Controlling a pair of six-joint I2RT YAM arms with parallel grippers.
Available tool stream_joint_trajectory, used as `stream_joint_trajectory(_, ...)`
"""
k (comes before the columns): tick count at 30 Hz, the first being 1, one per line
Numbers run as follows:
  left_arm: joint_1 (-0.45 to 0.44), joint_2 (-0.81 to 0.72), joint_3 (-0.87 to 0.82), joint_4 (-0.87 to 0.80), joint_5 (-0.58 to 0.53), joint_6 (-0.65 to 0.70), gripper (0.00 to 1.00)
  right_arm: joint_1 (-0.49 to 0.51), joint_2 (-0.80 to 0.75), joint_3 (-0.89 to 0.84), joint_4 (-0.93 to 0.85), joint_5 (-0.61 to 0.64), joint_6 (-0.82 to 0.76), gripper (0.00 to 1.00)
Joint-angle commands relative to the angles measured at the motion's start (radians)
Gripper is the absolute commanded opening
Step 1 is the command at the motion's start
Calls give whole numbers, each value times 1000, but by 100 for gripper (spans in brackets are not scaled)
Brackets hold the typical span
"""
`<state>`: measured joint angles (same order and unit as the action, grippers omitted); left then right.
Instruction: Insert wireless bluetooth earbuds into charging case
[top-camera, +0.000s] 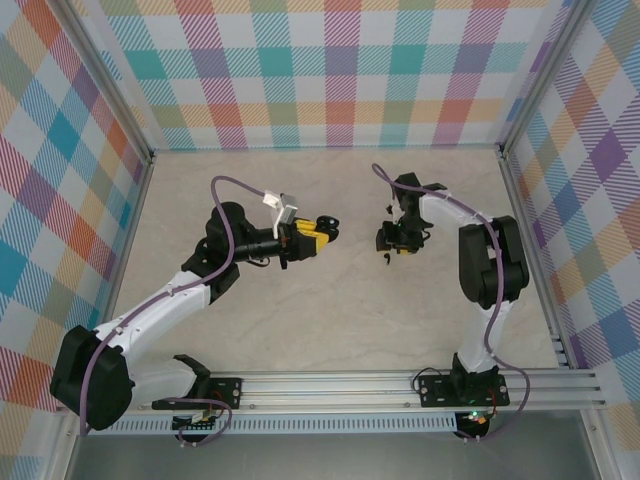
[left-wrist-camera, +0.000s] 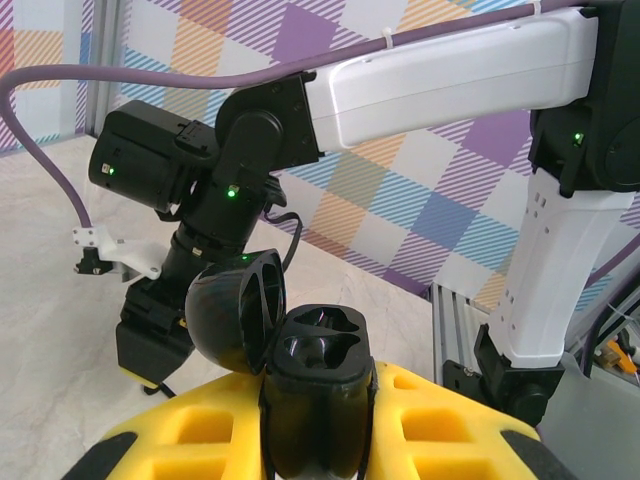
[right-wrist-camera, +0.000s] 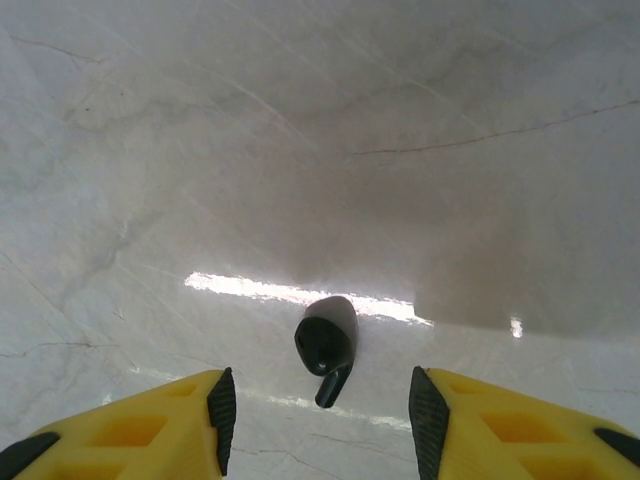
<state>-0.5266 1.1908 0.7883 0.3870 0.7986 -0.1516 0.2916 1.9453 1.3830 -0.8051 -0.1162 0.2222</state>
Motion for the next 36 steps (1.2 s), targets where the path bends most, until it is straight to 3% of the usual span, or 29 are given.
stream_joint_trajectory(1, 5, -13, -13, 0, -1, -9, 9, 4, 28, 32, -34, -7, 19, 51)
stream_joint_trajectory(15, 5, -20, -15, -11, -13, -8, 10, 47, 97, 106, -94, 70, 25, 41)
stream_joint_trajectory(36, 5, -32, -26, -10, -24, -6, 9, 103, 175, 187, -204, 204, 35, 34)
